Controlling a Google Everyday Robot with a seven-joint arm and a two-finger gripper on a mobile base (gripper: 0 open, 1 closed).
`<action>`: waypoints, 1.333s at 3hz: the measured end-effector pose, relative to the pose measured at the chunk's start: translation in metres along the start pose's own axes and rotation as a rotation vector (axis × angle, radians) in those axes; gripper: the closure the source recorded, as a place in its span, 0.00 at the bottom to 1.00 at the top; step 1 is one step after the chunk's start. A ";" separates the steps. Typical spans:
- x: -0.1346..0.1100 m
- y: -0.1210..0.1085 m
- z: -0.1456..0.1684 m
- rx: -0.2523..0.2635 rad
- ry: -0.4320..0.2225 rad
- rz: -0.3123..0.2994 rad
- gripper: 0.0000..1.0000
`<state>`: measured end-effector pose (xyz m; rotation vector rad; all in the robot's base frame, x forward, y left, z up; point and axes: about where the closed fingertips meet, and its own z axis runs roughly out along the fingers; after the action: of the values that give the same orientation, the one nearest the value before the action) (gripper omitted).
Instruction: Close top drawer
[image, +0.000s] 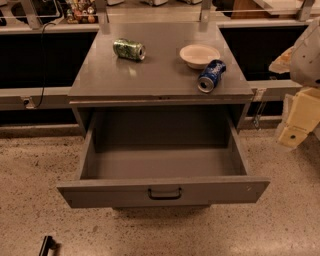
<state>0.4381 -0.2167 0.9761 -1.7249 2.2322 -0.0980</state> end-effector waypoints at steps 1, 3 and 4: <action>0.000 0.000 0.000 0.000 0.000 0.000 0.00; 0.003 0.042 0.080 -0.029 -0.104 -0.009 0.00; 0.007 0.077 0.142 -0.078 -0.209 0.003 0.19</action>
Offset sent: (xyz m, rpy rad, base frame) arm -0.0009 0.0175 -0.1763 0.1072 0.0062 0.0014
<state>0.4064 -0.1830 0.8209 -1.6857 2.1111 0.1648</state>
